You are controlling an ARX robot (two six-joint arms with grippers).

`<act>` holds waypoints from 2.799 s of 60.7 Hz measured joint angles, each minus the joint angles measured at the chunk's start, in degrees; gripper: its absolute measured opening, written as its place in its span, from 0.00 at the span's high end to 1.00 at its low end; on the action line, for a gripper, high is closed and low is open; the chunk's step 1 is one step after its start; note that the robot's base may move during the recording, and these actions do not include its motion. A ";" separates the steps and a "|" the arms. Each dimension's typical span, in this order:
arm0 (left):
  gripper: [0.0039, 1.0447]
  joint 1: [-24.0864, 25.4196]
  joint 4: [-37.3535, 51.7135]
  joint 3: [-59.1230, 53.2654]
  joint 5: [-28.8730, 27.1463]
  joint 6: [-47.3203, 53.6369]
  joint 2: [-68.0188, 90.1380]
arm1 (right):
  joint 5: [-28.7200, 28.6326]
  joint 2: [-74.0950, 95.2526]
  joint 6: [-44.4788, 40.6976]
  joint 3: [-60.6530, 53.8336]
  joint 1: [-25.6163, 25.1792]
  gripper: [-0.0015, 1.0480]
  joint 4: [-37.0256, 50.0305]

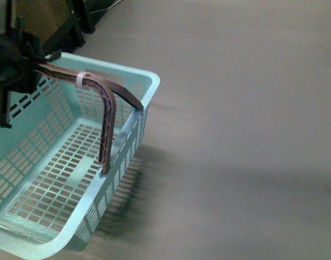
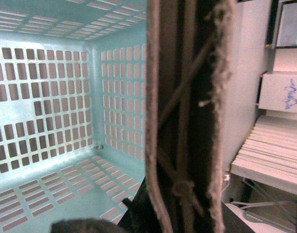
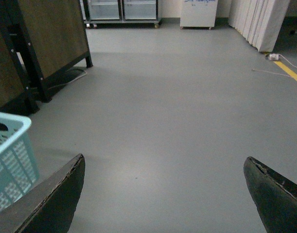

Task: Pick lemon and mango into basket

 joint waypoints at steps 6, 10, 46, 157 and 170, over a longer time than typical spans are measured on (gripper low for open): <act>0.96 0.37 -4.07 -2.60 -0.17 -1.01 -10.08 | 0.00 0.00 0.00 0.00 0.00 0.08 0.00; 0.96 0.70 -7.13 -3.43 -0.59 -1.42 -16.28 | 0.00 0.00 0.00 0.00 0.00 0.08 0.00; 0.96 1.90 -23.43 -1.68 -3.10 -2.73 -39.71 | 0.00 0.00 0.00 0.00 0.00 0.08 0.00; 0.96 1.90 -23.43 -1.66 -3.10 -2.67 -39.65 | 0.00 0.00 -0.02 0.00 0.00 0.08 0.00; 0.96 1.90 -23.43 -1.66 -3.08 -2.69 -39.65 | -0.02 0.00 0.00 0.00 0.00 0.08 0.00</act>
